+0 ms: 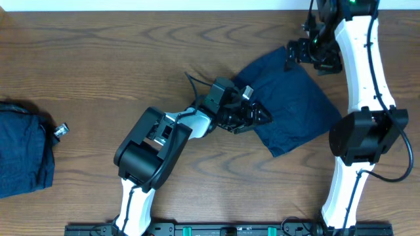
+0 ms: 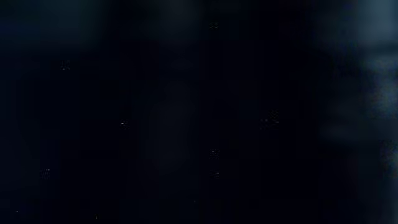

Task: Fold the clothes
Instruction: 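Grasp the folded shorts' left edge with the left gripper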

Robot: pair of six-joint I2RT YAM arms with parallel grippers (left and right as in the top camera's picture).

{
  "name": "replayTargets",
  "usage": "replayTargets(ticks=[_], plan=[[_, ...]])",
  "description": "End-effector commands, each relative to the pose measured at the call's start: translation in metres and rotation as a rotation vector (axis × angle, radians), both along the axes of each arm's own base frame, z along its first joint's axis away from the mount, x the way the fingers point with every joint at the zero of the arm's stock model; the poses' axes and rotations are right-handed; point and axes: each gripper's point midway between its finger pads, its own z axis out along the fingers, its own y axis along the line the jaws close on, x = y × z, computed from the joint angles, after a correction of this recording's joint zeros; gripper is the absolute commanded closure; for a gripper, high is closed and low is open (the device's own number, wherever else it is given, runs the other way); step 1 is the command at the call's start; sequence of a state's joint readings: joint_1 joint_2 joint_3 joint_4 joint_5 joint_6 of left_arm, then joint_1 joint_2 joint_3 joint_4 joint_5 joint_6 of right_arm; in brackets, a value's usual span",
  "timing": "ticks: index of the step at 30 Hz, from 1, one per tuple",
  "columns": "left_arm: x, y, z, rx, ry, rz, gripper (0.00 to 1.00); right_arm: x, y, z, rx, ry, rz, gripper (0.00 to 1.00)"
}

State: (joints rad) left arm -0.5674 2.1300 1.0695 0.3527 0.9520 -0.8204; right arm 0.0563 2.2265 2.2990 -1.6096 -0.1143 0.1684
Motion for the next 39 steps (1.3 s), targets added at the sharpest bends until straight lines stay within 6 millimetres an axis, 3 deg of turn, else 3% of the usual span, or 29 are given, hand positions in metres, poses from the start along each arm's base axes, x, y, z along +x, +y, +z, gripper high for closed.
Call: replayTargets(ticks=[1, 7, 13, 15, 25, 39], plan=[[-0.016, 0.052, -0.103, 0.286, 0.184, 0.165, 0.16, -0.003, -0.04, -0.03, -0.096, 0.057, -0.098, 0.06], [-0.018, 0.051, -0.102, 0.276, 0.192, 0.156, 0.15, -0.009, -0.083, -0.081, -0.074, 0.116, -0.277, 0.18], [-0.019, 0.05, -0.101, 0.269, 0.197, 0.15, 0.15, -0.02, -0.122, -0.113, -0.067, 0.155, -0.39, 0.17], [-0.02, 0.05, -0.1, 0.262, 0.201, 0.145, 0.15, -0.026, -0.125, -0.123, -0.063, 0.182, -0.4, 0.17], [-0.011, 0.048, -0.091, 0.213, 0.217, 0.169, 0.14, -0.067, -0.087, -0.191, 0.021, 0.291, -0.386, 0.21], [0.024, 0.074, -0.086, 0.177, 0.206, 0.275, 0.11, -0.083, -0.056, -0.194, 0.031, 0.355, -0.324, 0.25]])
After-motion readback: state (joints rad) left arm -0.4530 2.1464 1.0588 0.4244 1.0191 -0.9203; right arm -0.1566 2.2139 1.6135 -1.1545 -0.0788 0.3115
